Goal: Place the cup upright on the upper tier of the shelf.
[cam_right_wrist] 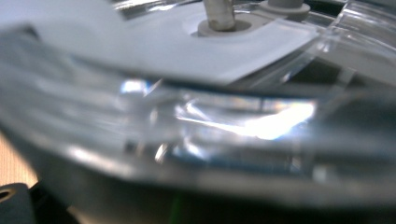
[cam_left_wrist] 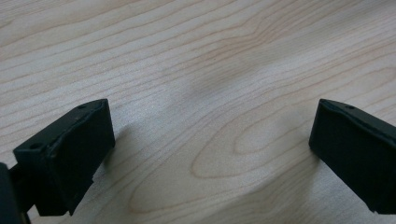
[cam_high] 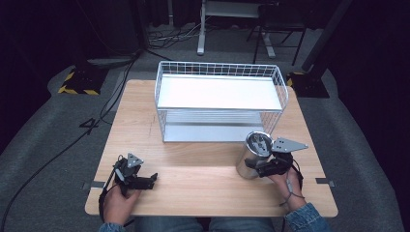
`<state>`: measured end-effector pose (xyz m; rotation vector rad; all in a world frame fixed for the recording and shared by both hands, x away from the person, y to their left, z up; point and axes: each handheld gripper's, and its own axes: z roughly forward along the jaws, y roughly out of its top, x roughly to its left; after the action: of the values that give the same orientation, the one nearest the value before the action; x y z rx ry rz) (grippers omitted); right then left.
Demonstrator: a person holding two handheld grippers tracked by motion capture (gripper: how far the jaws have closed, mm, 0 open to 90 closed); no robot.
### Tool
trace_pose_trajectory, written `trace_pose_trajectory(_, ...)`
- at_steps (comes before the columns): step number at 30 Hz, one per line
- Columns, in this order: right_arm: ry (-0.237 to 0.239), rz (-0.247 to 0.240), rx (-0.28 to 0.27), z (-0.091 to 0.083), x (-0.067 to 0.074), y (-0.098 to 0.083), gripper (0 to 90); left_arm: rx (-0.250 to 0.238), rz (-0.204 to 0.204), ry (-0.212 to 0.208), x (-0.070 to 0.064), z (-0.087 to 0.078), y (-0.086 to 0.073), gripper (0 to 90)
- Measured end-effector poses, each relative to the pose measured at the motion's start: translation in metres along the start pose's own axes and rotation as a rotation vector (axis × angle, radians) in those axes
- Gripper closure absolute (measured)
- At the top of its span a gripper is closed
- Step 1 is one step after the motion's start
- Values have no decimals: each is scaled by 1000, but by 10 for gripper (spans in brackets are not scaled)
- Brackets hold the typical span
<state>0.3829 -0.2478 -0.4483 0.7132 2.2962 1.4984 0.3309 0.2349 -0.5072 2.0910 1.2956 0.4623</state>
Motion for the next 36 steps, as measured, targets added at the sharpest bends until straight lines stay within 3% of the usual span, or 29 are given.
trace_pose_trajectory(16, -12, -30, -13, -20, -1, 38, 36, 1, 0, 0, 0, 0, 0, 5)
trace_pose_trajectory(24, -12, -53, -2, -30, -3, 63, 35, 0, 0, 0, 0, 0, 0, 5)
trace_pose_trajectory(36, -7, -61, -31, -46, -5, 109, 36, 0, 0, 0, 0, 0, 0, 5)
